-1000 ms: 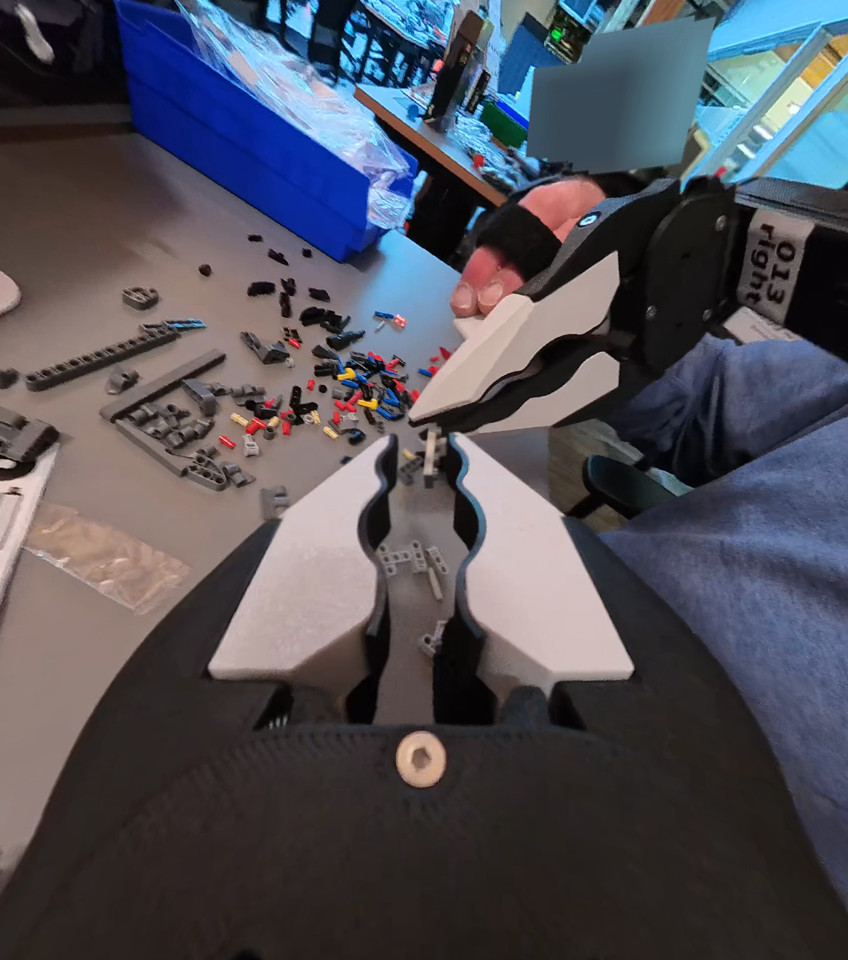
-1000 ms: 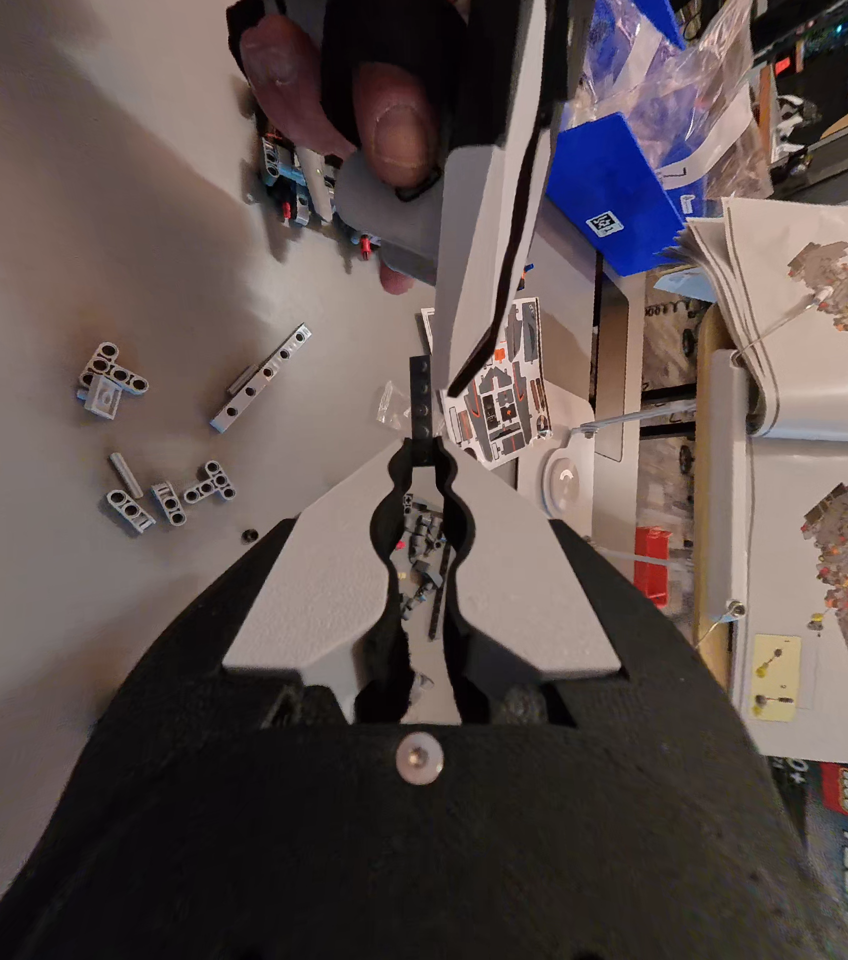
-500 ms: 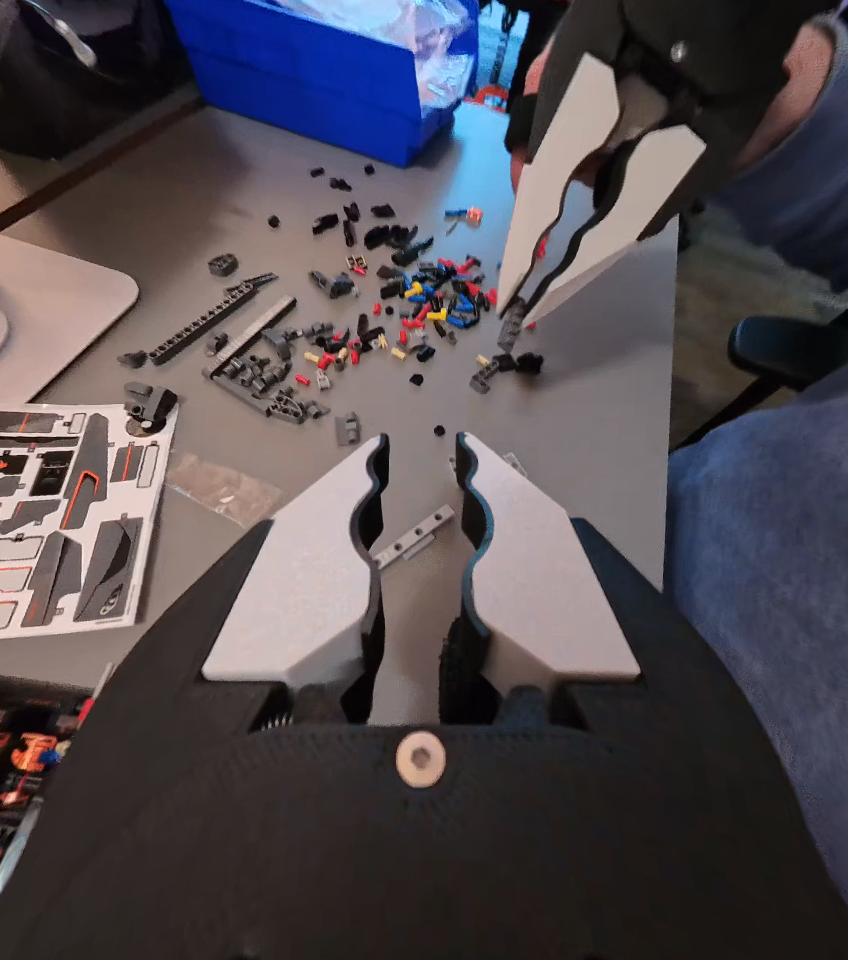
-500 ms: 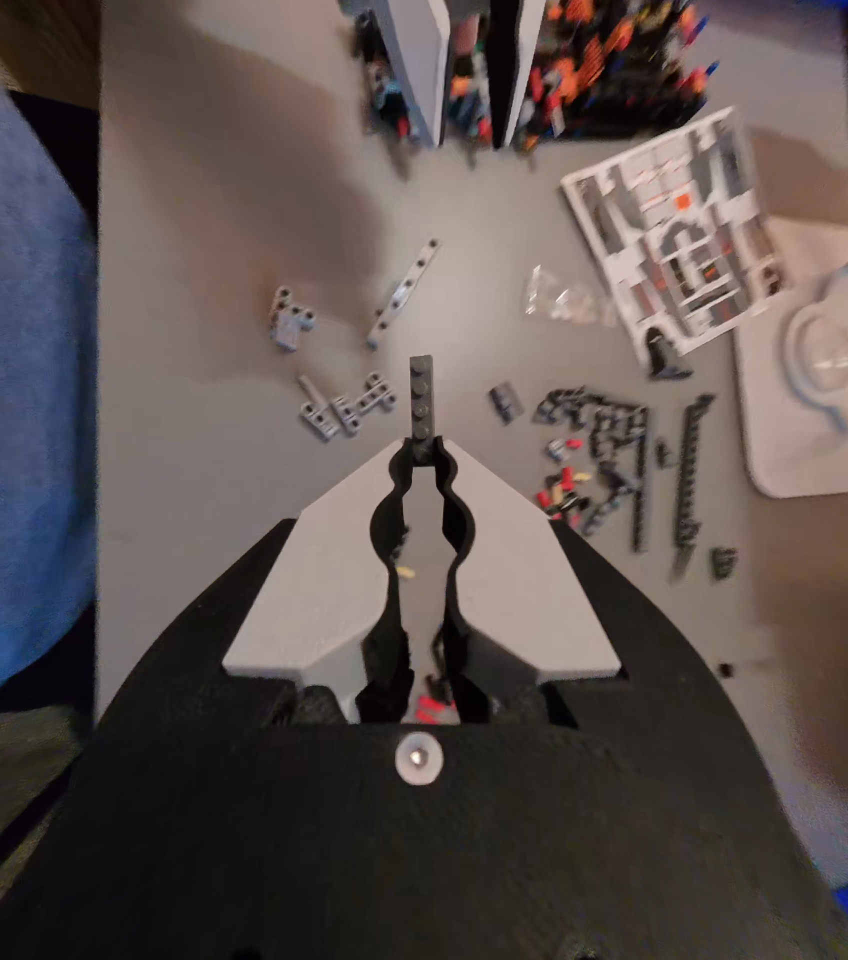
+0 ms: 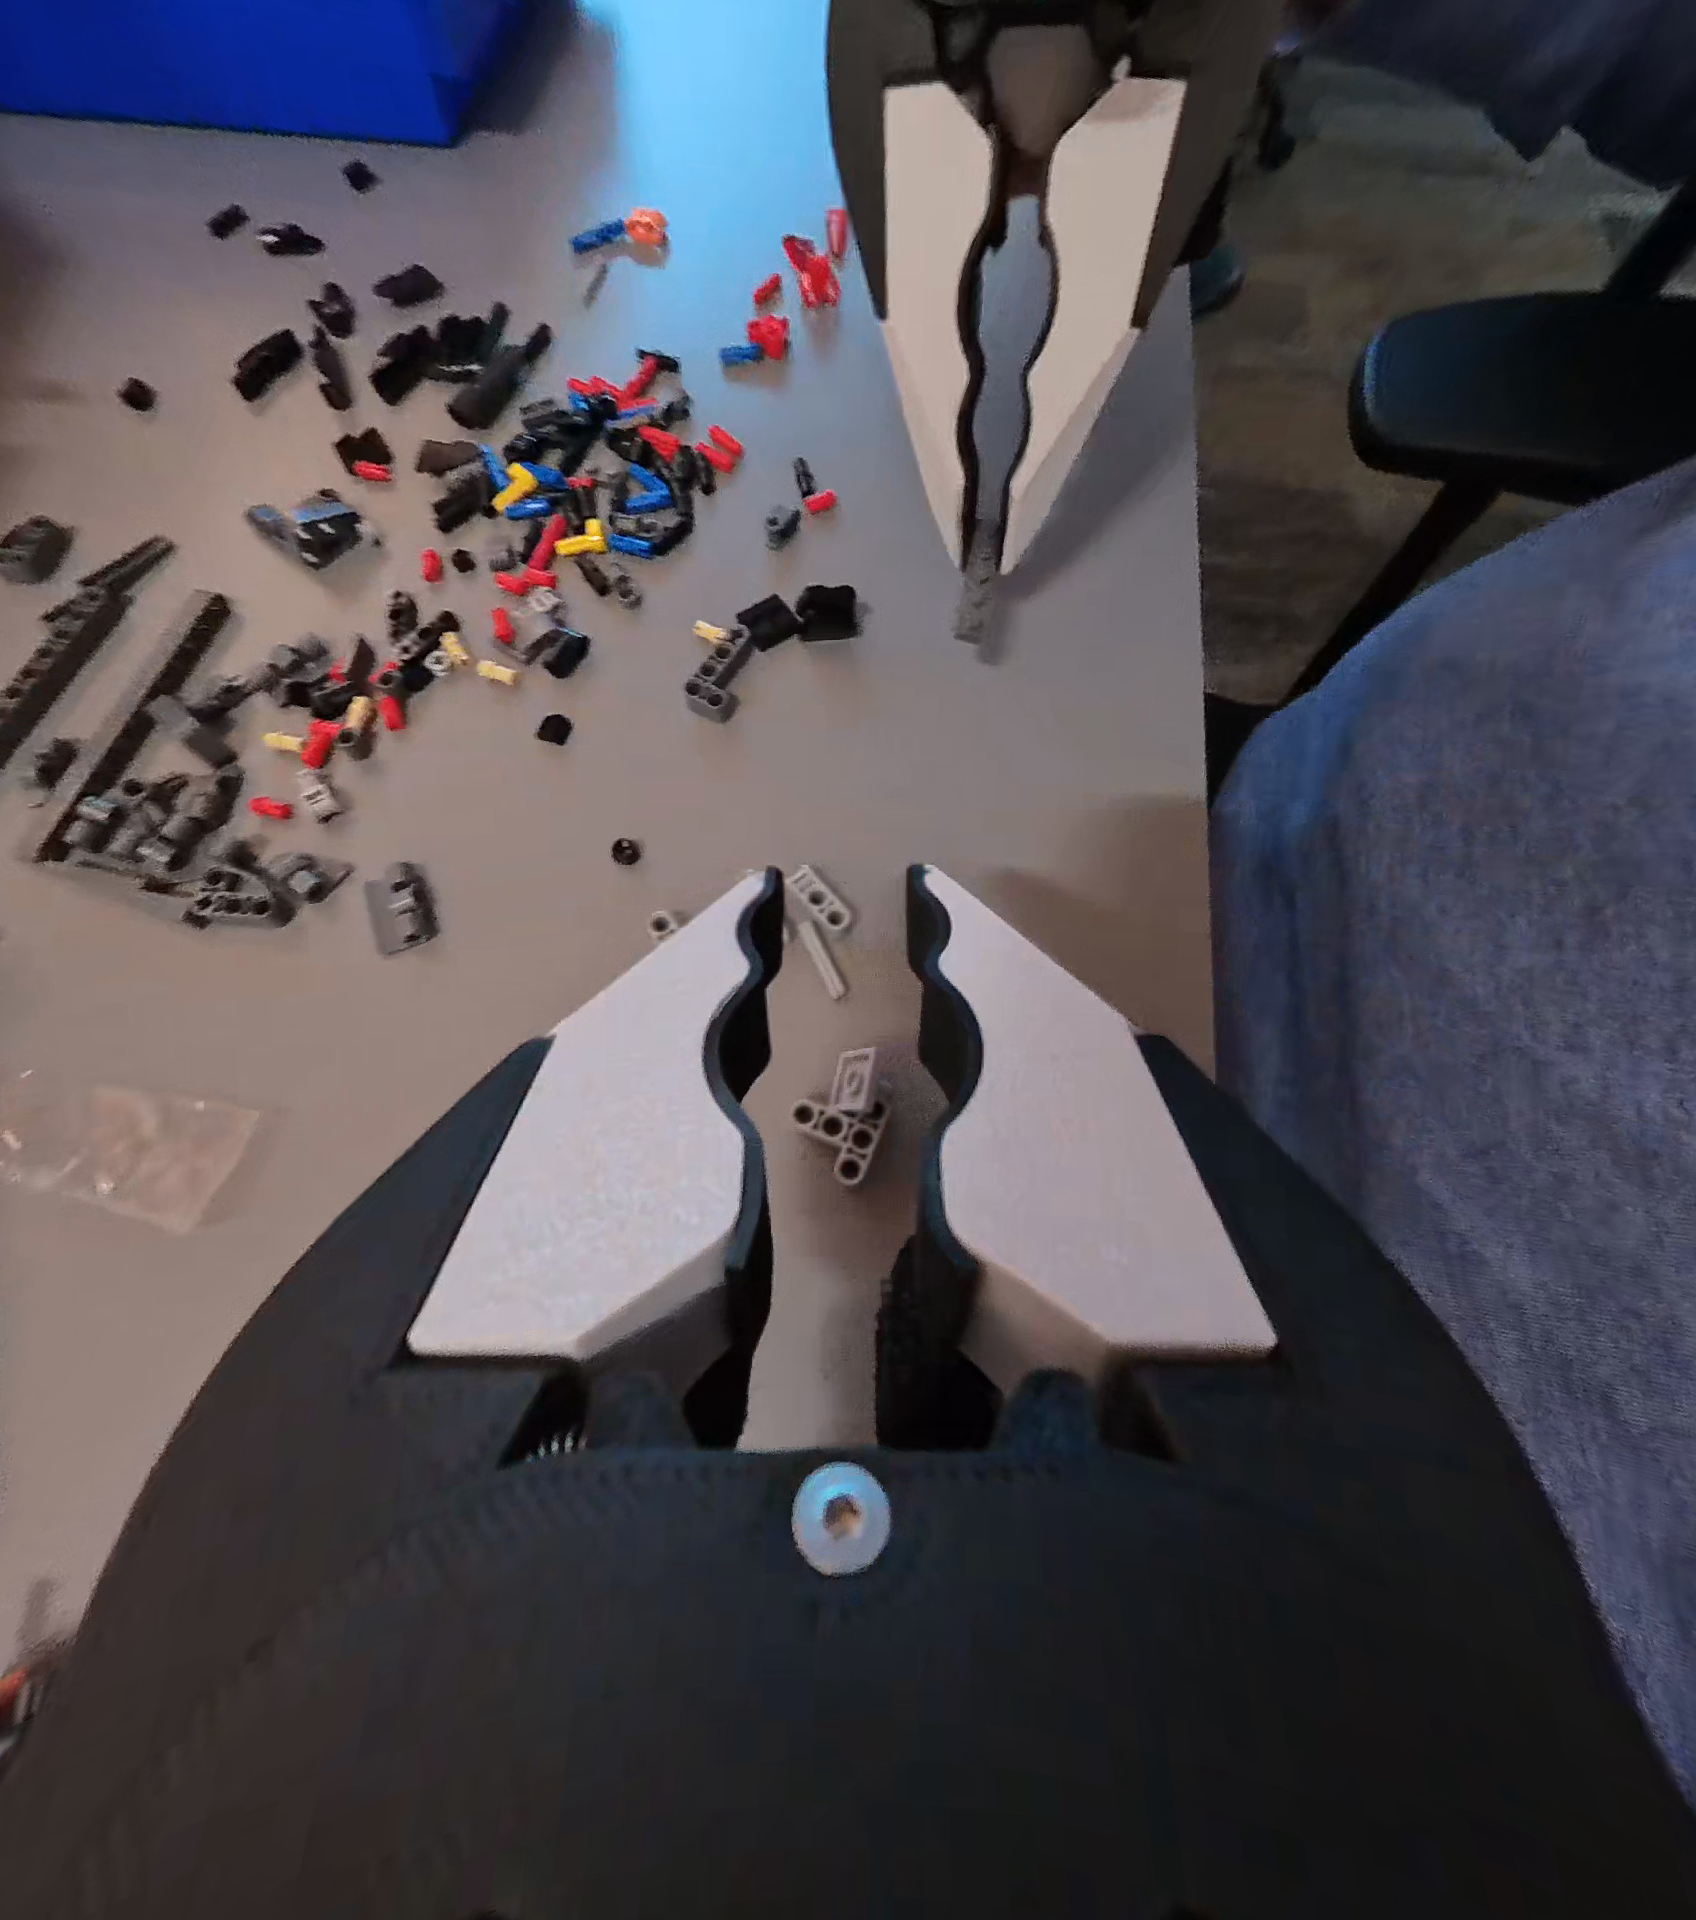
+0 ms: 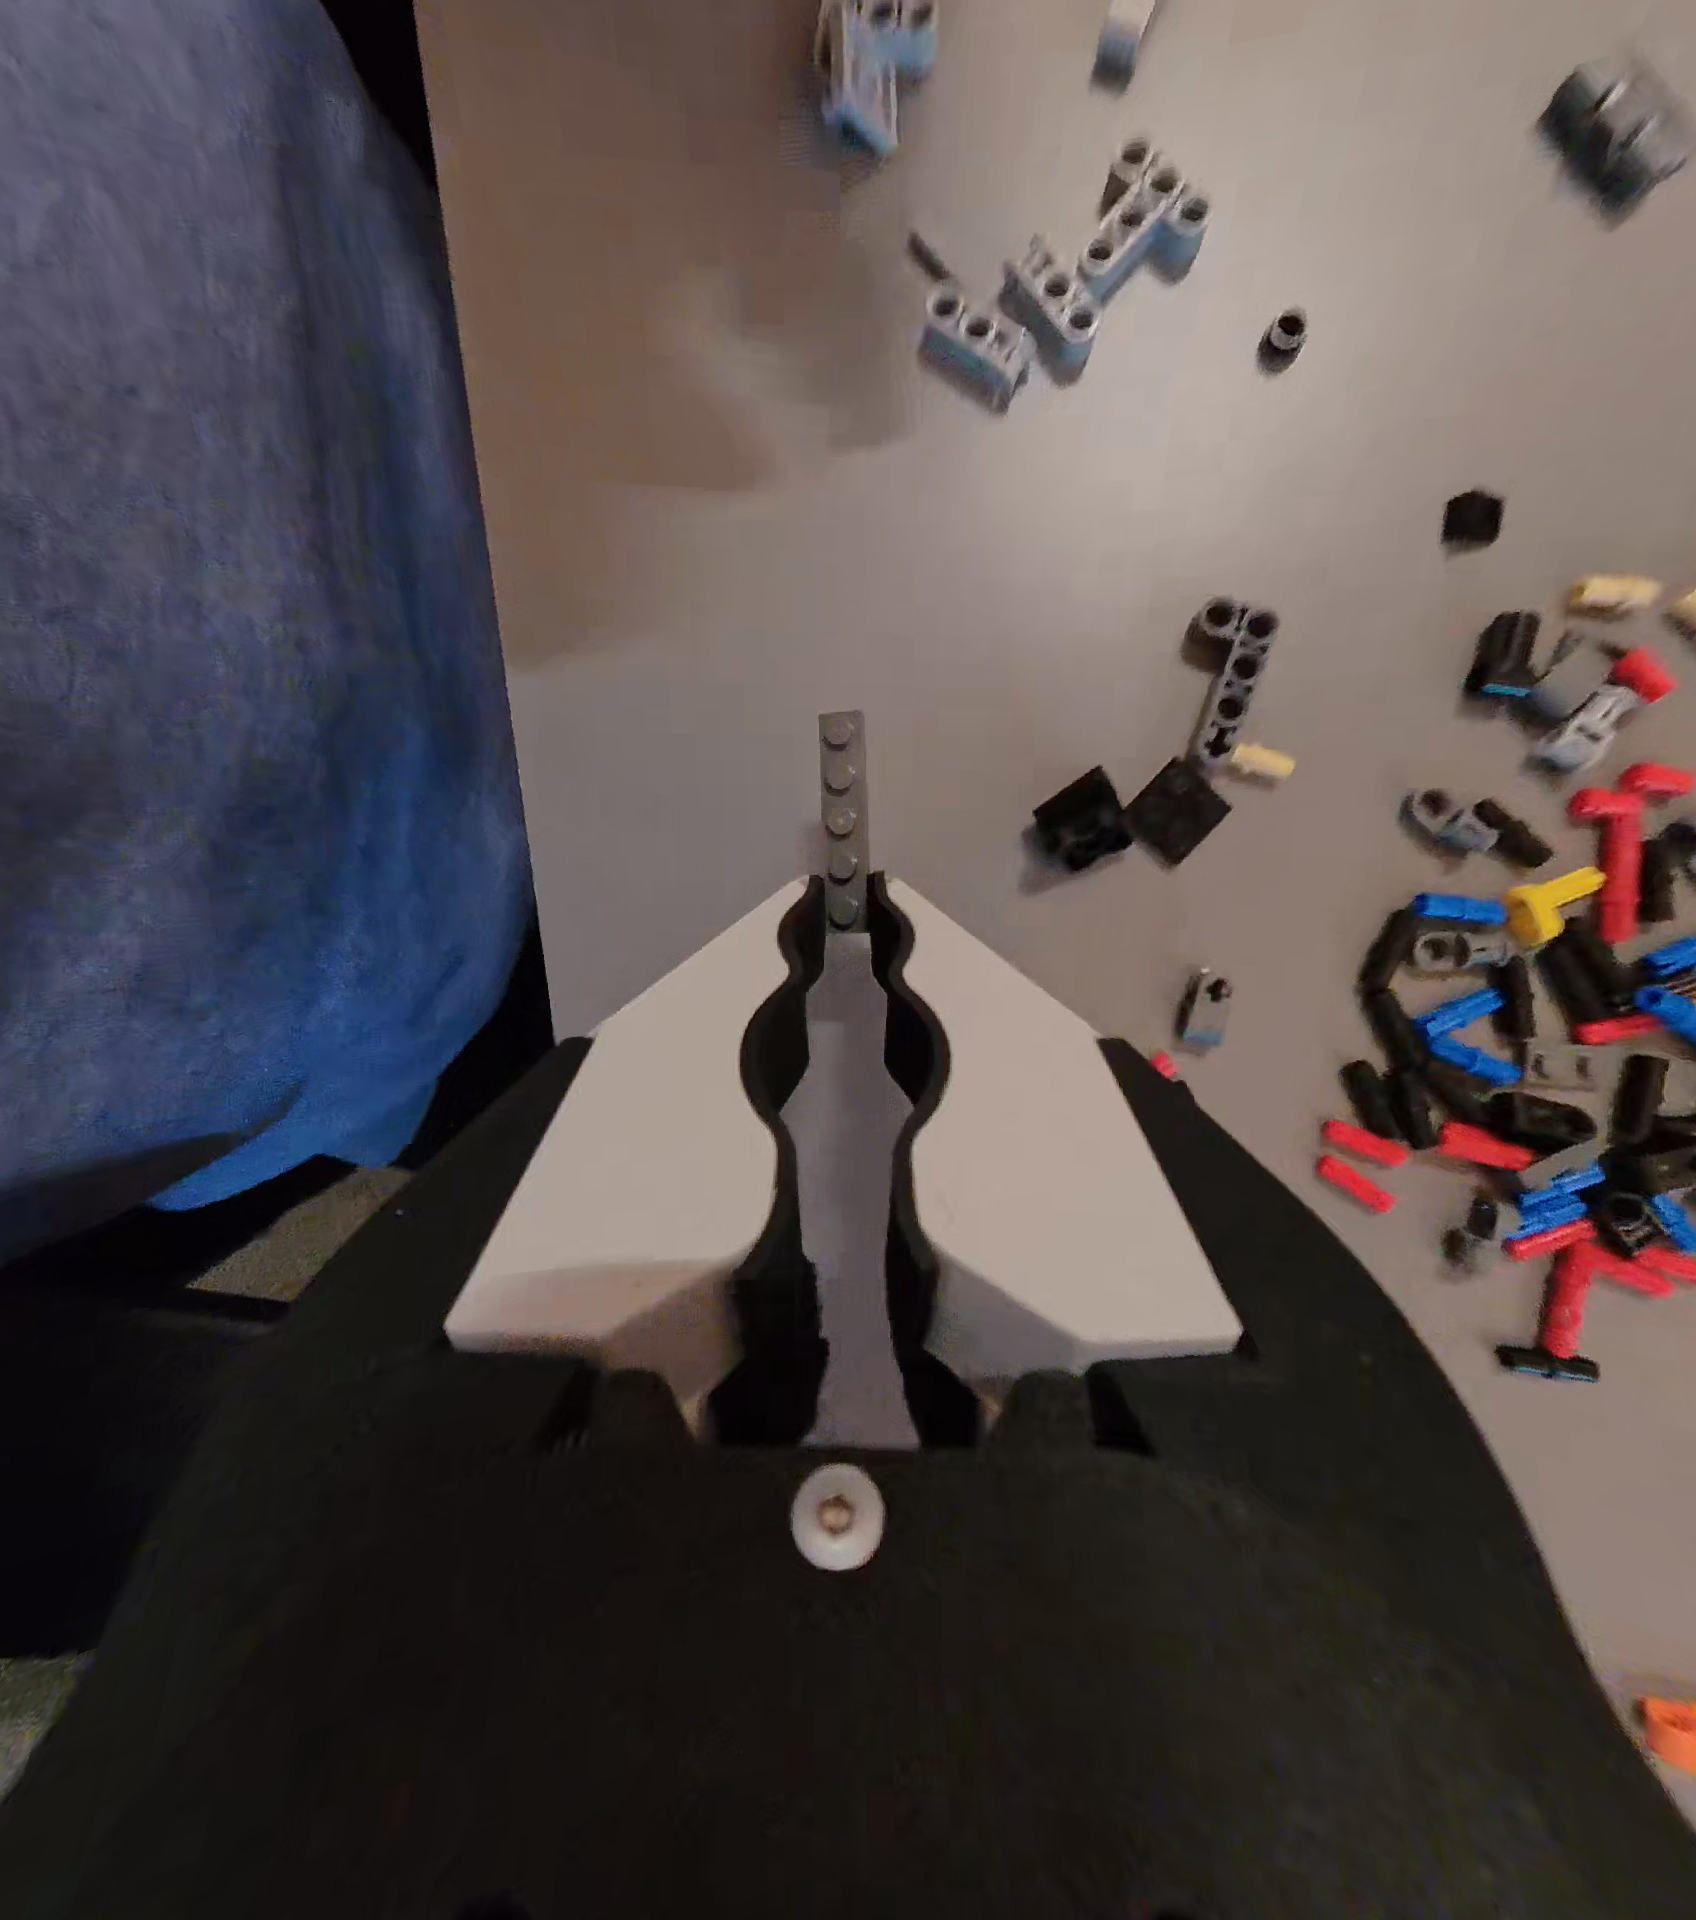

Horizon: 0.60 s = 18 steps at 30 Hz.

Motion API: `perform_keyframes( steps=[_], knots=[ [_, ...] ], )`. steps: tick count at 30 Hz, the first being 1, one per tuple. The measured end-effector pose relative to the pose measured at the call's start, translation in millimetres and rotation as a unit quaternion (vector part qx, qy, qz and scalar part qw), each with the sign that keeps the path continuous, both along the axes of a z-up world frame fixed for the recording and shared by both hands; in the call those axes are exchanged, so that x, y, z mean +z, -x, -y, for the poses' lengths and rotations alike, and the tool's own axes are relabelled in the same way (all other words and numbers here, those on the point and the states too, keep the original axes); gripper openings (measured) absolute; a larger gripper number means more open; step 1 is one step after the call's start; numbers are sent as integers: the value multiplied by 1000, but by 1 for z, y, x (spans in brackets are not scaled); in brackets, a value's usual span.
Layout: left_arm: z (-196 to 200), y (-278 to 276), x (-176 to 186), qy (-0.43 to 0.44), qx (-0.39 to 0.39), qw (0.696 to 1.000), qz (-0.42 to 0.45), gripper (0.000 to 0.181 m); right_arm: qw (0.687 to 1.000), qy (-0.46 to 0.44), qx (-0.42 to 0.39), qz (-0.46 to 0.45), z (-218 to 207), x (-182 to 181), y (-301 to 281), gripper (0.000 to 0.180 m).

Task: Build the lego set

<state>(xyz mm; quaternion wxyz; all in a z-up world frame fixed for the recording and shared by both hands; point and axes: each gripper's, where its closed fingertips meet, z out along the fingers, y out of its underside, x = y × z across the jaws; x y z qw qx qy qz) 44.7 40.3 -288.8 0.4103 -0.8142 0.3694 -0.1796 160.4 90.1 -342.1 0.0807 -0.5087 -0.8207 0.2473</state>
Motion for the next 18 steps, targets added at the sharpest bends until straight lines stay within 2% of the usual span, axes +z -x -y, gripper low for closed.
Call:
perform_keyframes(
  steps=[8,10,11,14,18],
  knots=[
    [4,-19,-11,13,-22,1000,-12,22,999,-23,4,23,-5,-20,4,6],
    [4,-21,-13,15,-24,1000,-12,22,999,-31,2,25,-8,-19,5,16],
    [4,-22,-14,16,-25,999,-14,22,999,-33,2,23,-8,-18,5,23],
    [1,-29,-13,12,-34,999,-18,22,999,-50,-7,16,-16,-10,0,25],
    [-5,-47,-19,4,-58,998,-35,22,995,-67,-70,-36,-44,21,-13,15]
  ],
)
